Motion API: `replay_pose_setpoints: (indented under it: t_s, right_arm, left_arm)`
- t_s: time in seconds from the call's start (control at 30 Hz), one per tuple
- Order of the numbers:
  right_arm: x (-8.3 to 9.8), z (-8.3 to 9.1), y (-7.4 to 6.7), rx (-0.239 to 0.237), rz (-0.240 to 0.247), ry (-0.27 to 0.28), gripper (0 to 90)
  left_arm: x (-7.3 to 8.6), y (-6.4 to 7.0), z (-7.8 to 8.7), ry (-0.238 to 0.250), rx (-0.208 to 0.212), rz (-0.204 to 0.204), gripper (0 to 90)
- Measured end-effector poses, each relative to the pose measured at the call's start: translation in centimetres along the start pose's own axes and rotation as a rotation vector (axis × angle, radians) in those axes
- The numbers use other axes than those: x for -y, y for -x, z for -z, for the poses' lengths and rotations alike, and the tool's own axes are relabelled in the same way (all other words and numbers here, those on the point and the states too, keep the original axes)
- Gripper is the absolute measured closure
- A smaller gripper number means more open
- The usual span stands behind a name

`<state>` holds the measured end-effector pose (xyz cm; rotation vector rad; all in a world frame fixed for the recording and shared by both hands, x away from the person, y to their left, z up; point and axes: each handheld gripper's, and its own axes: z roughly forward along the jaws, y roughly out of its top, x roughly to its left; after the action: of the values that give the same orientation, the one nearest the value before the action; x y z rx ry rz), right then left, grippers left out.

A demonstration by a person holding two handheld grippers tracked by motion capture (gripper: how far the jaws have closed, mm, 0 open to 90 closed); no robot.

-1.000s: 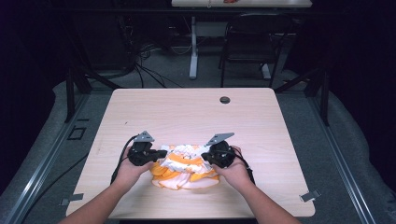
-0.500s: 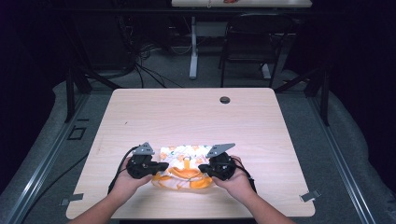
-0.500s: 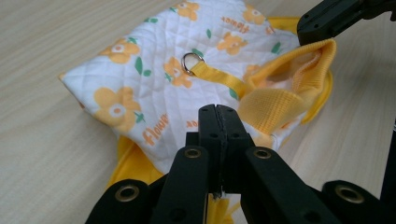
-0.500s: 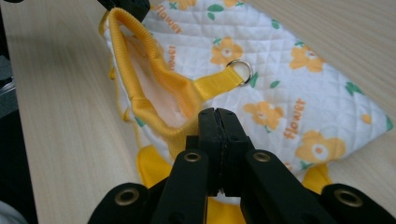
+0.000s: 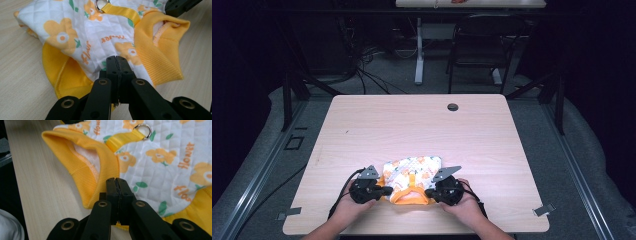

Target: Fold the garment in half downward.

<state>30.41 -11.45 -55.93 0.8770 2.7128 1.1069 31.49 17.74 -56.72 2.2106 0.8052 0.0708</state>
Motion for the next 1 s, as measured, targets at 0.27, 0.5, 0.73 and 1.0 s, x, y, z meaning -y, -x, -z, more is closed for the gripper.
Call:
replay_pose_setpoints:
  t_s: [0.27, 0.5, 0.73, 1.0]
  right_arm:
    - [0.79, -0.4, 0.27, -0.009, -0.024, 0.002, 89.3]
    - [0.89, -0.43, 0.26, -0.004, -0.025, 0.005, 89.3]
    - [0.93, -0.5, 0.23, -0.005, -0.034, 0.016, 89.4]
    - [0.81, -0.55, 0.79, -0.003, -0.05, 0.018, 89.5]
  left_arm:
    - [0.66, -0.11, -0.23, 0.014, 0.0, -0.004, 90.0]
    - [0.78, -0.23, -0.26, 0.019, 0.01, 0.006, 90.0]
    - [0.66, -0.42, -0.4, 0.024, 0.009, 0.016, 90.0]
    - [0.1, -0.86, -0.74, 0.023, -0.002, 0.025, 90.0]
